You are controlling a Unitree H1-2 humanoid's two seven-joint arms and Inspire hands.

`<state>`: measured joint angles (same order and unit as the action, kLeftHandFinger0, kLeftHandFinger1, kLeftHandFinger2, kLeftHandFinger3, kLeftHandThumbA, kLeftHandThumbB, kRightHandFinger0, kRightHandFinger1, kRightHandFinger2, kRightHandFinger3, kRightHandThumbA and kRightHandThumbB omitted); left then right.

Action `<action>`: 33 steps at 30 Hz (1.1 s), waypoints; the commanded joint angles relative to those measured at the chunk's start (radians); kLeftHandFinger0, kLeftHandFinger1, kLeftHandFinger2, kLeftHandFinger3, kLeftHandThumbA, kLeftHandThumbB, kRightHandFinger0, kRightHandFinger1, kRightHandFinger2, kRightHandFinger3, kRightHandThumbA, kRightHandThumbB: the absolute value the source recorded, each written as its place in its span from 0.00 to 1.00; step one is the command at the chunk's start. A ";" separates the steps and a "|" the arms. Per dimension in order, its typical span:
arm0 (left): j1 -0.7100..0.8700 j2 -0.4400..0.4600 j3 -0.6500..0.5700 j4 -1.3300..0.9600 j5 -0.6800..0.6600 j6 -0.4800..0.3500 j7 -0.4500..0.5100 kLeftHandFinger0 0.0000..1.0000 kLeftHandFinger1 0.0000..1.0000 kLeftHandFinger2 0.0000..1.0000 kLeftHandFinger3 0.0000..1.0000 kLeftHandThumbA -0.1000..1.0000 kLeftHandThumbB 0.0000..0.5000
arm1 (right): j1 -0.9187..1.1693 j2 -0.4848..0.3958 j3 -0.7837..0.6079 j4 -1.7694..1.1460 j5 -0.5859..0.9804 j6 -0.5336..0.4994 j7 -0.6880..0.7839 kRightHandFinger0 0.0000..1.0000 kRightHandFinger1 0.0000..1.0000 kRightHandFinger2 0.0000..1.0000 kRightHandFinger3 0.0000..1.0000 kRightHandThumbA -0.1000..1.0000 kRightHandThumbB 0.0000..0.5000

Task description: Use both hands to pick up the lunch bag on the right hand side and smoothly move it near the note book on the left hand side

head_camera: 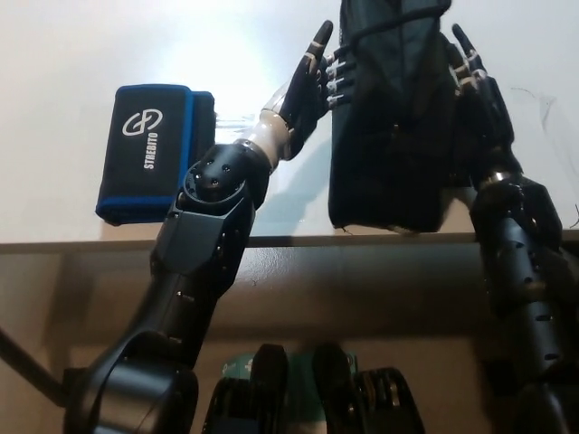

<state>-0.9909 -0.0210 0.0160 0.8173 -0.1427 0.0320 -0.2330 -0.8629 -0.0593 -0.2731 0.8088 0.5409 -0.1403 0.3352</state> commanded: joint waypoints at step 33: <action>0.172 0.094 0.093 -0.383 -0.034 -0.020 0.047 1.00 1.00 1.00 1.00 1.00 0.75 | -0.179 0.196 0.040 0.154 -0.033 -0.064 0.039 1.00 1.00 1.00 1.00 1.00 0.70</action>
<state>-0.7975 0.0712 0.0843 0.4950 -0.1445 0.0295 -0.2124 -0.9578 0.0974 -0.2535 0.9549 0.5261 -0.1584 0.3434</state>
